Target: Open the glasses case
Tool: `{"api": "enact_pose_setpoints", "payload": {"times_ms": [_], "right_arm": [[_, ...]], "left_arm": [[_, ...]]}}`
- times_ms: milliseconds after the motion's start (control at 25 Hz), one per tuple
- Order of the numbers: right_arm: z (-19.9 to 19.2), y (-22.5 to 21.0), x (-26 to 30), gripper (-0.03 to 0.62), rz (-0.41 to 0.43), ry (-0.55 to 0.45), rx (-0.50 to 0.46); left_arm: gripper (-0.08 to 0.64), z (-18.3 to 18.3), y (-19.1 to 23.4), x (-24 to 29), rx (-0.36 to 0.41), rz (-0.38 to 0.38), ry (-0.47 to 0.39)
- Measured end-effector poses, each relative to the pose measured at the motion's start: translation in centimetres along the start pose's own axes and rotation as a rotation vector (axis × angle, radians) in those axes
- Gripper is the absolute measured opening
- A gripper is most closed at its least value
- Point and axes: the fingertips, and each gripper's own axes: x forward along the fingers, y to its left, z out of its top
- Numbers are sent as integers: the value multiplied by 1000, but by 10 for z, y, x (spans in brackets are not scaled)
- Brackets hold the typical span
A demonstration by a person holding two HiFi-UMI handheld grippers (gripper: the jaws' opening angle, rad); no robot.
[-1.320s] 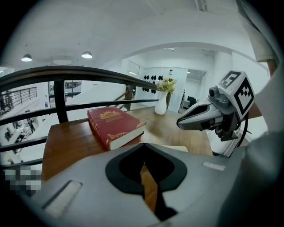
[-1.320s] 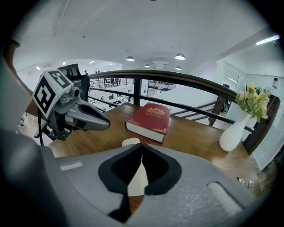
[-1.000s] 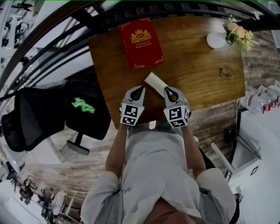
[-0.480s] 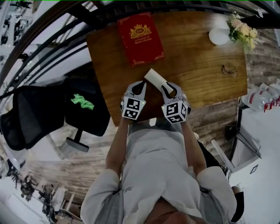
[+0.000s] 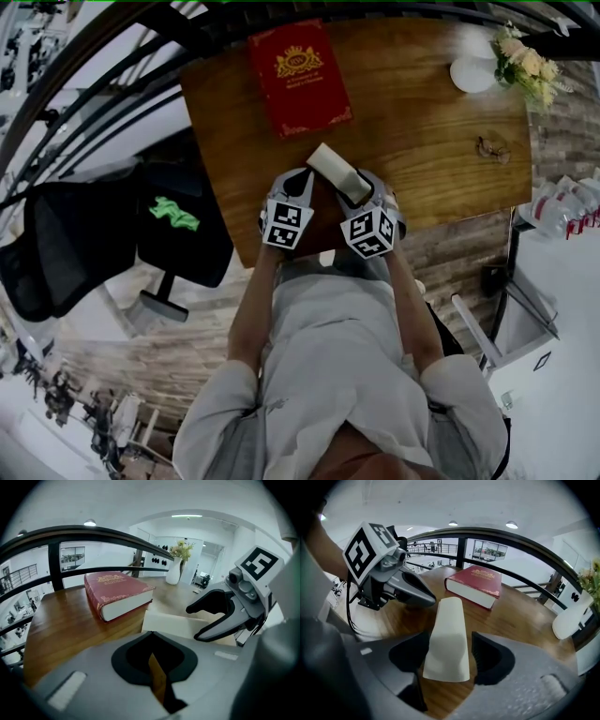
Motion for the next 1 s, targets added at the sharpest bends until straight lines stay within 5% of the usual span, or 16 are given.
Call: {"api": "enact_pose_setpoints", "payload": {"times_ms": [240,1000], "right_arm": [[-9,3,13,330,25,45,-24],[-10,6,17,313,89,44,1]], "left_arm": [[20,-3,0,6,-5,3,22],[20,-8,-3,16,6,9,46]]}}
